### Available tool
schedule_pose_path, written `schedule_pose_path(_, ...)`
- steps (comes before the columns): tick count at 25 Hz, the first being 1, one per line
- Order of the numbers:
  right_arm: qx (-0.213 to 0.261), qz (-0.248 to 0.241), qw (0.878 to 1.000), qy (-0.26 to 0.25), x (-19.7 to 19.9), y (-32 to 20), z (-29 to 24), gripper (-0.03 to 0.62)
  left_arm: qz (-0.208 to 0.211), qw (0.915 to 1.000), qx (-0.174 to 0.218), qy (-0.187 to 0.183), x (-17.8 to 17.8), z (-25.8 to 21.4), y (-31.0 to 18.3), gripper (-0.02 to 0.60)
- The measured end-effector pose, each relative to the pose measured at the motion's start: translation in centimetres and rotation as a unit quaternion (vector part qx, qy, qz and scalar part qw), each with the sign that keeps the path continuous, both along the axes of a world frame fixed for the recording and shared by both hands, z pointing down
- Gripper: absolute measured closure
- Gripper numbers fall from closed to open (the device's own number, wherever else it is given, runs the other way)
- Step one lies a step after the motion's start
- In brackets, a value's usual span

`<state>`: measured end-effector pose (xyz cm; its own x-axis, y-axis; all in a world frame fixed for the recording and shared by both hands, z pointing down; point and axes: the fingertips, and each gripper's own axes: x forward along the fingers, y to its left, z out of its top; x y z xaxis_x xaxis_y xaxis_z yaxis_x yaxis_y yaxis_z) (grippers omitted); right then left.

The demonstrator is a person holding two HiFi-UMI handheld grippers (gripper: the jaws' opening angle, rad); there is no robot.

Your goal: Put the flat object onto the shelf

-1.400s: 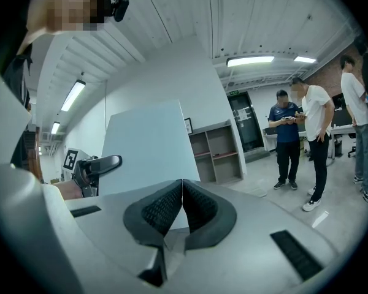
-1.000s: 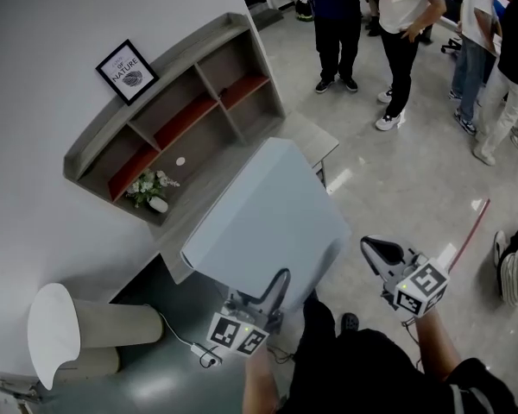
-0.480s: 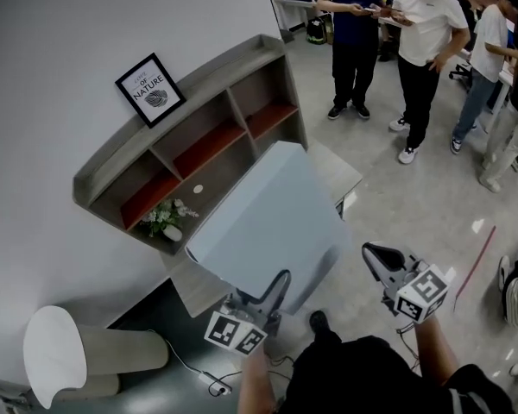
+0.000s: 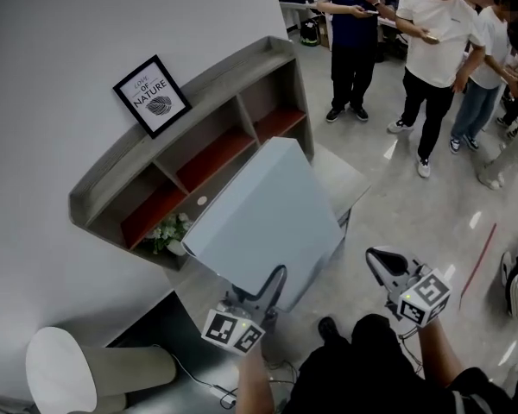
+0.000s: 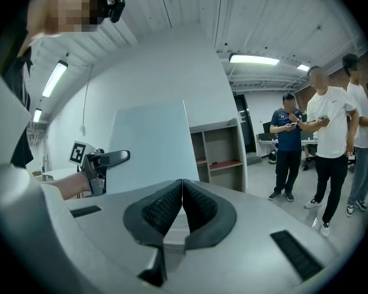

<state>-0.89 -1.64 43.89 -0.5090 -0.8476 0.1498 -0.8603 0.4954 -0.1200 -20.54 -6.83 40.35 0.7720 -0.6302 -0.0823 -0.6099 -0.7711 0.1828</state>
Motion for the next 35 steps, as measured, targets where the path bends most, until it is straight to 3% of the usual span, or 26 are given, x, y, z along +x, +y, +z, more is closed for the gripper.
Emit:
schedule_pose_path(16,-0.018,0.005,1.000,-0.008,1.3,-5.5,1.4,0.580,0.000,0.9999,-0.011,-0.004,1.3,0.8,-5.5,0.279)
schedule_pose_path(26,0.013,-0.020,0.999,-0.035,5.1,-13.2,-0.7,0.580,-0.023,0.9991,0.009,-0.034,5.5,-2.5,-11.8,0.279)
schedule_pose_path(35,0.034,-0.047,0.998,-0.036,10.0,-19.9,-2.4,0.580,-0.045,0.9986,0.016,-0.025,9.8,-5.6,-17.5,0.281)
